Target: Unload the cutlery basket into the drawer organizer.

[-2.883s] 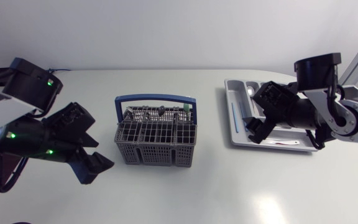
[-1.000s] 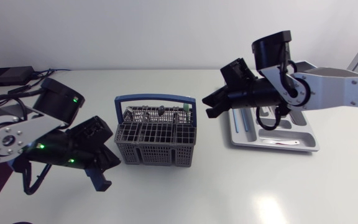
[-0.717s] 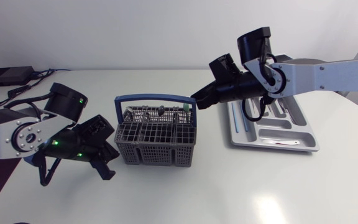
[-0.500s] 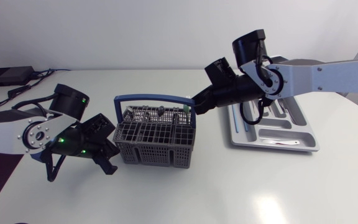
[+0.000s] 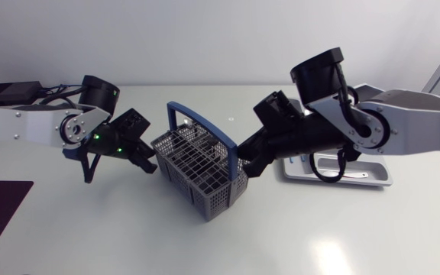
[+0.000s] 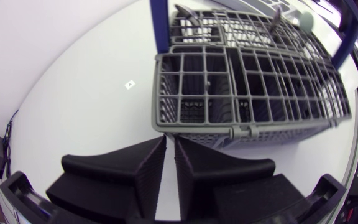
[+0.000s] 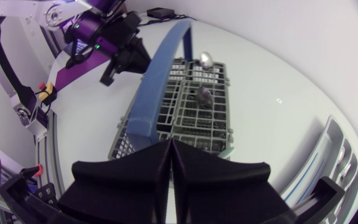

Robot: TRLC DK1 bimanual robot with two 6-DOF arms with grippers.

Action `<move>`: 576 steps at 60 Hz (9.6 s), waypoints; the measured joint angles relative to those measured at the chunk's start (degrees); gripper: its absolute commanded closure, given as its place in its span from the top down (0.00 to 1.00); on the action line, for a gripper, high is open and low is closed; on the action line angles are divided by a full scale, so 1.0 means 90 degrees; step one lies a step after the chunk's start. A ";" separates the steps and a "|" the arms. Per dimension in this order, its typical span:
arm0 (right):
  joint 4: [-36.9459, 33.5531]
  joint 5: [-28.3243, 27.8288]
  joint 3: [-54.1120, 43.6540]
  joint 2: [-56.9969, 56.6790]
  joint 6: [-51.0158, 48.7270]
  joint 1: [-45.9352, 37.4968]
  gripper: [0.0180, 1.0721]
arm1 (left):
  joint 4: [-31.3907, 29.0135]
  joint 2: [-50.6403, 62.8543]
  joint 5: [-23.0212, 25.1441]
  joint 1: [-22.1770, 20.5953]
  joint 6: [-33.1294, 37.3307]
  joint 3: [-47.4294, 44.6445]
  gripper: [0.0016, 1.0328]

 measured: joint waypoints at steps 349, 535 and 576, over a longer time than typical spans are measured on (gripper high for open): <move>-0.0916 -0.2152 0.4228 0.4719 -0.1166 -0.1535 0.09 | -0.1860 -0.2620 -0.0352 -0.1367 0.0508 -0.1477 0.83; -0.0469 -0.0981 -0.0561 -0.0403 -0.2006 -0.0617 0.93 | -0.3718 -0.1073 -0.1120 -0.0891 0.8131 0.1188 0.41; -0.0469 -0.1003 -0.0806 -0.0678 -0.2057 -0.0702 0.93 | -0.3716 -0.0935 -0.1287 -0.0891 0.8094 0.1188 0.04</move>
